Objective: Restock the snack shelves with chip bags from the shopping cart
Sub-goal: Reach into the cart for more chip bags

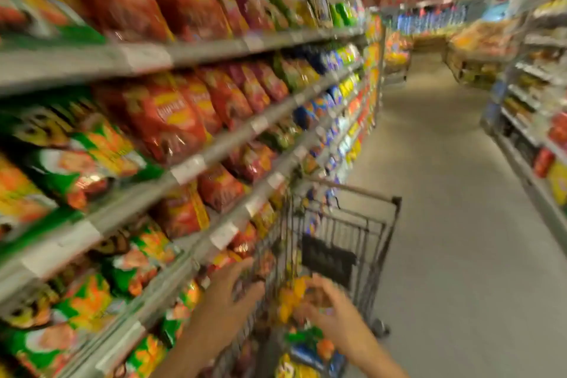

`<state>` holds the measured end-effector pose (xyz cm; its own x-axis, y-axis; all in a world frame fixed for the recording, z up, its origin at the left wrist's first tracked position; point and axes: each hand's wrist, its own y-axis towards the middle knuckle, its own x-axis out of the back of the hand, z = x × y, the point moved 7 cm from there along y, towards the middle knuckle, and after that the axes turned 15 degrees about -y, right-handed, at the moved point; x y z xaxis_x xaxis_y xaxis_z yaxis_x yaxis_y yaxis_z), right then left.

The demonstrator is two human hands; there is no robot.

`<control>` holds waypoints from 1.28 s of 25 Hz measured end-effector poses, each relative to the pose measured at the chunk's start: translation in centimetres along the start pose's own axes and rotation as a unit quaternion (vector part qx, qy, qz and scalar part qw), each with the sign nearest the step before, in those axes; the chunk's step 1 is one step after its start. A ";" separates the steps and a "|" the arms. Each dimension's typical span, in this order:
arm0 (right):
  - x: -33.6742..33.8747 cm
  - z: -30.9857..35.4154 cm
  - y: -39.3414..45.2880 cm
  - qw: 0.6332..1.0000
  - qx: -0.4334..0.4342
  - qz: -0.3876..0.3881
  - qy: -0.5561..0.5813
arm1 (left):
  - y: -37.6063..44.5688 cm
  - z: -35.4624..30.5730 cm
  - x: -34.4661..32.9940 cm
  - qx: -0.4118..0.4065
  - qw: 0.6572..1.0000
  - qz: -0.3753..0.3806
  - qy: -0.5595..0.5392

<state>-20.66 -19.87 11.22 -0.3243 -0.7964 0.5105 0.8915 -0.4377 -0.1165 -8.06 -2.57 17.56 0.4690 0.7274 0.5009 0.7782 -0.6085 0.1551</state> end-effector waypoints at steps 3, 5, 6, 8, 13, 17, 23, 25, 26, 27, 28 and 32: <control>-0.3 -4.5 1.8 0.999 -0.050 0.011 0.001 | 3.3 5.6 -4.4 0.069 0.993 0.096 -0.019; -1.9 -7.9 3.2 0.994 -0.110 0.021 0.015 | 5.6 10.5 -6.7 0.121 0.985 0.124 -0.025; -2.4 -9.1 4.3 0.989 -0.143 0.025 0.040 | 6.8 12.6 -7.7 0.147 0.979 0.134 -0.035; -3.5 -11.3 6.3 0.975 -0.209 0.038 0.061 | 8.7 16.4 -9.5 0.184 0.968 0.164 -0.035; -6.8 -15.9 10.0 0.944 -0.321 0.041 0.070 | 12.0 25.0 -12.5 0.286 0.931 0.224 -0.030; -9.3 -19.3 12.3 0.926 -0.367 0.072 0.058 | 13.3 29.8 -14.4 0.328 0.906 0.267 0.013; -9.1 -26.3 20.9 0.896 -0.434 0.061 0.071 | 14.9 35.6 -17.4 0.390 0.880 0.268 0.050; -8.7 -29.3 25.0 0.883 -0.461 0.052 0.065 | 15.7 37.7 -18.7 0.421 0.867 0.259 0.059; -8.7 -30.6 26.7 0.879 -0.470 0.053 0.056 | 16.1 38.7 -19.4 0.431 0.863 0.257 0.060; -9.0 -31.8 28.3 0.876 -0.476 0.052 0.047 | 16.8 39.6 -20.2 0.440 0.858 0.258 0.057; -9.6 -32.9 29.5 0.873 -0.483 0.053 0.045 | 17.6 40.4 -21.0 0.444 0.858 0.255 0.050; -13.4 -37.3 31.1 0.832 -0.546 0.062 0.077 | 21.3 43.4 -24.9 0.443 0.865 0.233 0.043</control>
<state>-0.39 -38.44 -31.03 -0.3640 -0.8705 0.3313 0.1295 -0.3995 -0.9075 14.94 -19.86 -28.54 0.8145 0.4198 0.4004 0.5457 -0.3205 -0.7742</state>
